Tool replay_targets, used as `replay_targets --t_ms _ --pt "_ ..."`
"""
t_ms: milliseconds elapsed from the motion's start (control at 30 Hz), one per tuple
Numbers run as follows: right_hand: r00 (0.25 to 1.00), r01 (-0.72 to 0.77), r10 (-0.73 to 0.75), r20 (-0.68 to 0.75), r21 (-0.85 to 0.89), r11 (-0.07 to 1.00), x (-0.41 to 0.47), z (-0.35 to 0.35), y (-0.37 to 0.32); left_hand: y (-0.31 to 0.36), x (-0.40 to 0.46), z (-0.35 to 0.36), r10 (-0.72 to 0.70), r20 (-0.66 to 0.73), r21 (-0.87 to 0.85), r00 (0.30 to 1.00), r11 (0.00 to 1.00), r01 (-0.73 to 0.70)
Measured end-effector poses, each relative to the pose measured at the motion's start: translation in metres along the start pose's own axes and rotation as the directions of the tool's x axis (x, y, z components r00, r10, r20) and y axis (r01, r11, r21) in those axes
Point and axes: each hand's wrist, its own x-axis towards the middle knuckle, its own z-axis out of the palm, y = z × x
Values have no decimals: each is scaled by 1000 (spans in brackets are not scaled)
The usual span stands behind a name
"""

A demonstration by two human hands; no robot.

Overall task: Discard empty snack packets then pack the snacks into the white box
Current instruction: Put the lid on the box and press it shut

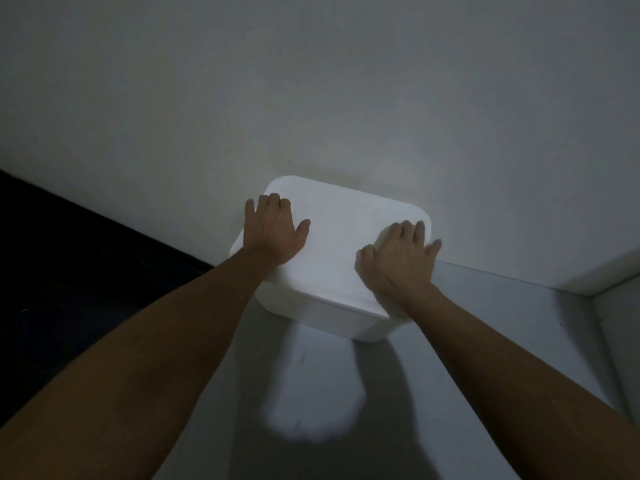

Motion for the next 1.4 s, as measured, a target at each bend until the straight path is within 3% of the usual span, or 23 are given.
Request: replay_targets --t_ms 167,333,567,933,1067,1200,1400 --pt "1000 3 -4 24 57 998 38 4 1 4 31 18 160 94 -135 983 980 -147" --pt "1000 -11 11 -18 50 999 52 16 -1 5 50 29 120 185 -124 975 987 -98" --pt "999 -7 7 -50 1 1000 51 27 1 5 41 44 149 1 -16 989 989 -148" --pt "999 -40 41 -36 42 998 54 20 5 5 46 41 133 -7 -88 991 987 -133" --pt "999 15 -18 41 83 996 53 17 16 0 45 34 115 91 -251 989 964 -89" --pt "988 100 -120 100 182 978 48 9 38 -28 46 24 252 230 -299 940 937 -178" --pt "977 146 -92 -194 287 947 40 14 41 -35 35 25 314 27 -290 949 911 -293"
